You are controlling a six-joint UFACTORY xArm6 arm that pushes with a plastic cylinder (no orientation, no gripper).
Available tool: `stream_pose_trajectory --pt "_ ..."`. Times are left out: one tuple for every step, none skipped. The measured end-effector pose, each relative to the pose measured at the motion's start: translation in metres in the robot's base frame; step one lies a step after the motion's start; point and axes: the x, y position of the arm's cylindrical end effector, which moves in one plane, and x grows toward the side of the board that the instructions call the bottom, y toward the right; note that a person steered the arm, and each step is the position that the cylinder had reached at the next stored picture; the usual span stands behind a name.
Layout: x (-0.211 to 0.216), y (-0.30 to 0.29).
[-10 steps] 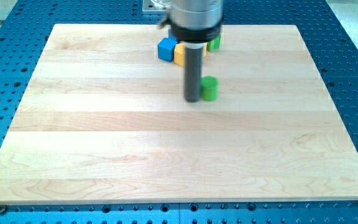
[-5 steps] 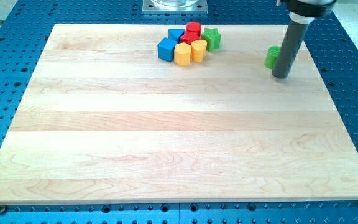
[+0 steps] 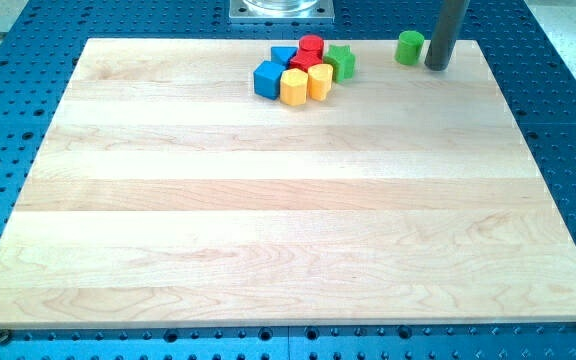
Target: Move the green blocks into the group of blocks
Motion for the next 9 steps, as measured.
stream_pose_trajectory --pt "-0.018 -0.007" --pt "-0.036 -0.009" --pt "-0.035 -0.070" --pt "-0.035 -0.115" --pt "-0.035 -0.148" --pt "-0.035 -0.149" --pt "-0.048 -0.183" --pt "-0.043 -0.218" --pt "-0.034 -0.178"
